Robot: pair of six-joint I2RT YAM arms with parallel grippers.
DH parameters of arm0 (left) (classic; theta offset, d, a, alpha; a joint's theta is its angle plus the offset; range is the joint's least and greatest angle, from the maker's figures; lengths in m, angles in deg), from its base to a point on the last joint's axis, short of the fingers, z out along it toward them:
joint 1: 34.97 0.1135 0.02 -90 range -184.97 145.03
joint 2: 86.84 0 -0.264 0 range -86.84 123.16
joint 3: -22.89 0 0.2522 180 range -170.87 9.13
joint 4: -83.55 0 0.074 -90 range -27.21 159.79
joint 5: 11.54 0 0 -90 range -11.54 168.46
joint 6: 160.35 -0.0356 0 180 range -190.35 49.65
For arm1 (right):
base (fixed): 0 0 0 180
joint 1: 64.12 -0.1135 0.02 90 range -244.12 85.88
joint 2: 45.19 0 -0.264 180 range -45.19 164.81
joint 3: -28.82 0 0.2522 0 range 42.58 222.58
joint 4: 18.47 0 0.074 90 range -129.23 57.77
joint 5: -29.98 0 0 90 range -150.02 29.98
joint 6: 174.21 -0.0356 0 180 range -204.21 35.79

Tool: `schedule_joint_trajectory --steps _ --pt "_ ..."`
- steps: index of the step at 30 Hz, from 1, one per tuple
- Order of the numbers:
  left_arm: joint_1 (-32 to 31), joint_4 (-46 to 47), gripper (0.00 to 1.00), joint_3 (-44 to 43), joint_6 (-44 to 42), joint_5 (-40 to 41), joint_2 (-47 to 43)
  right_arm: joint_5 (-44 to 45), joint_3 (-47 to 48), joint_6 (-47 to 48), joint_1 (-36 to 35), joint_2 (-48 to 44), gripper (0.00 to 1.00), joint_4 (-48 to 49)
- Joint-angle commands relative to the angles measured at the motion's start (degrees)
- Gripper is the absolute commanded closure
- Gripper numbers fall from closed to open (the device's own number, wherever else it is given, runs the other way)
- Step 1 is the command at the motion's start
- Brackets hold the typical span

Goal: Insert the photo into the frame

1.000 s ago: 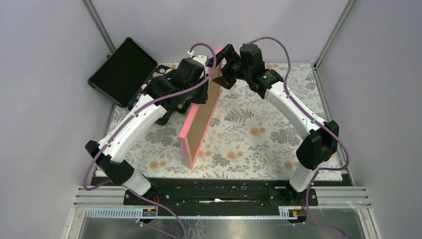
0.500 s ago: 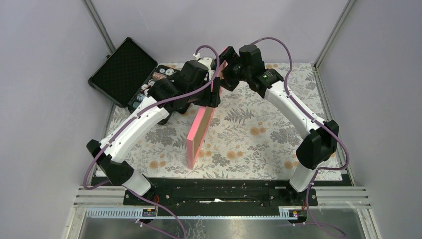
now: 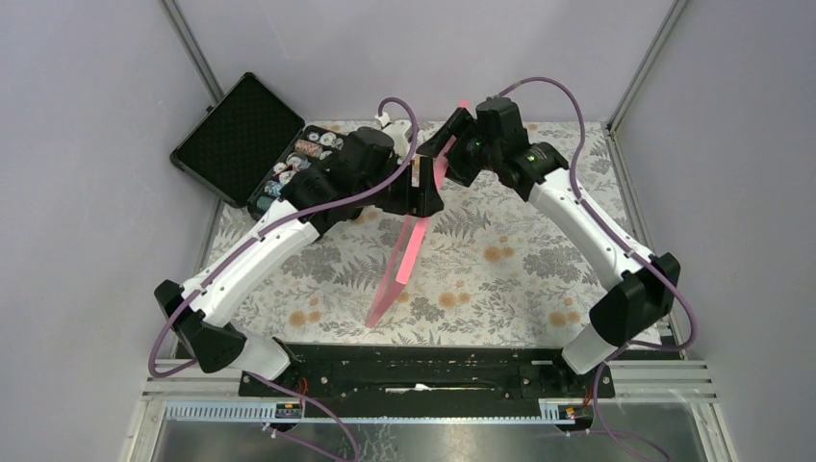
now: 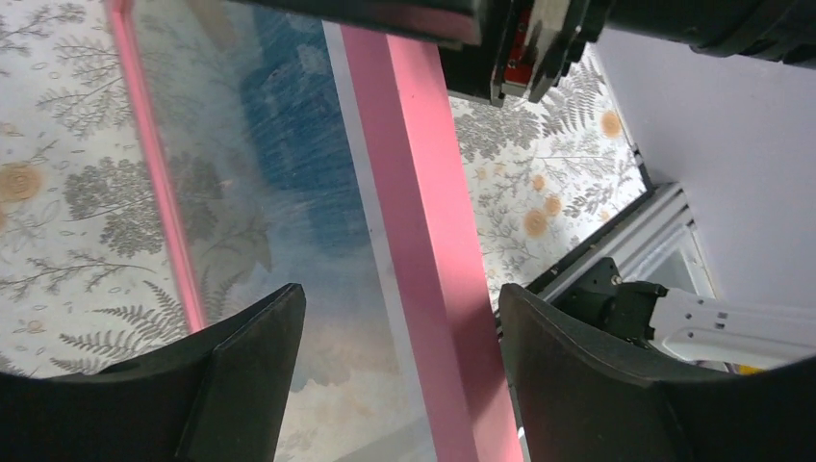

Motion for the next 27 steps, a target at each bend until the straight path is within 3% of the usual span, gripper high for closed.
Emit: schedule_joint_trajectory --steps 1,7,11,16,20,27 --pt "-0.3 8.46 0.21 2.51 2.02 -5.07 -3.65 0.14 -3.37 2.94 0.92 -6.06 0.26 -0.1" --pt "-0.26 9.68 0.21 4.38 2.21 -4.59 -5.2 -0.6 -8.33 6.55 3.13 -9.49 0.38 -2.2" --pt "-0.33 9.22 0.19 4.82 1.13 -2.88 -7.26 -1.41 -11.78 9.18 4.58 -11.62 0.64 -4.65" --pt "-0.33 8.13 0.17 4.93 -0.45 -0.71 -9.09 -3.03 -18.61 11.79 7.48 -15.59 0.87 -5.66" --pt "-0.3 7.49 0.15 5.65 -1.64 1.05 -9.59 -4.24 -25.61 13.97 11.66 -19.04 0.93 -4.71" --pt "-0.24 6.33 0.15 9.12 -3.14 2.6 -10.81 -17.45 -35.34 19.43 22.22 -18.96 1.0 1.46"
